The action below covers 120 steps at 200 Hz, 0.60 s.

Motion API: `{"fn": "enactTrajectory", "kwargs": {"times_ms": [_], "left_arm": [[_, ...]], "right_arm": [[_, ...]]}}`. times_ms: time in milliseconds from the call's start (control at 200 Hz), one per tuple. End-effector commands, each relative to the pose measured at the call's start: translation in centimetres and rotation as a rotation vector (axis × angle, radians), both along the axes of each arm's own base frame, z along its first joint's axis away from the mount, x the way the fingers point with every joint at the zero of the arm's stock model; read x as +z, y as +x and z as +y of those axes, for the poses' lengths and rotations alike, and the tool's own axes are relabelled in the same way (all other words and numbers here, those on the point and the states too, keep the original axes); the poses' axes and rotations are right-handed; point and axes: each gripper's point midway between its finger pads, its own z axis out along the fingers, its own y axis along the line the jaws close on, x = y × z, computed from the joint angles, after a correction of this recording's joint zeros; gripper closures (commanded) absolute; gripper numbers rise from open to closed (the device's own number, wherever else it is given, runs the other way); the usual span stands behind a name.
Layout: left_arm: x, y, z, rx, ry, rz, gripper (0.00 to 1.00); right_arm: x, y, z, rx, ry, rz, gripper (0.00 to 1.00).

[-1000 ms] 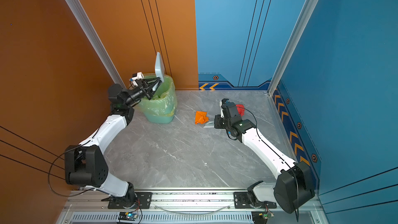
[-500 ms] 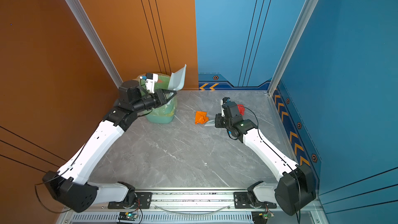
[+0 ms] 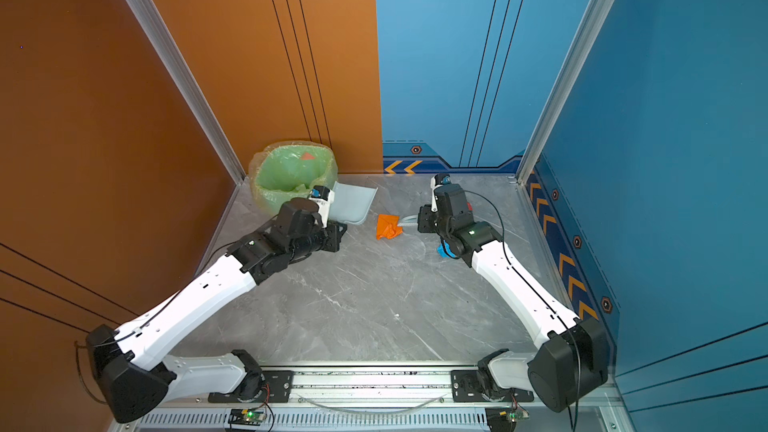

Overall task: Sweep away the paper scraps from the table
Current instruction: 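Lower the empty dustpan to the table with the left gripper while the right brush moves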

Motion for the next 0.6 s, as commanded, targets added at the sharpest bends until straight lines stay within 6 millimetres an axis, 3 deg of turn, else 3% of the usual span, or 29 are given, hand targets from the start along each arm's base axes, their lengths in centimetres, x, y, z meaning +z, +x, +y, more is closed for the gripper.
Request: {"fn": "enactTrajectory", "kwargs": {"times_ms": [0, 240, 270, 446, 596], "left_arm": [[-2.5, -0.3, 1.3, 0.057, 0.146, -0.005, 1.0], [-7.7, -2.2, 0.1, 0.057, 0.128, 0.121, 1.0], [-9.5, -2.8, 0.4, 0.058, 0.151, 0.152, 1.0], [-13.0, -3.7, 0.5, 0.07, 0.185, 0.221, 1.0], [-14.6, -3.9, 0.2, 0.066, 0.2, 0.265, 1.0]], "right_arm": [[2.0, 2.0, -0.4, -0.031, -0.017, -0.081, 1.0], [4.0, 4.8, -1.2, -0.144, 0.025, -0.225, 1.0], [4.1, 5.0, -1.2, -0.151, 0.036, -0.24, 1.0], [3.4, 6.3, -1.4, -0.202, 0.055, -0.276, 1.0], [2.2, 7.1, -1.3, -0.218, 0.08, -0.313, 1.0]]}}
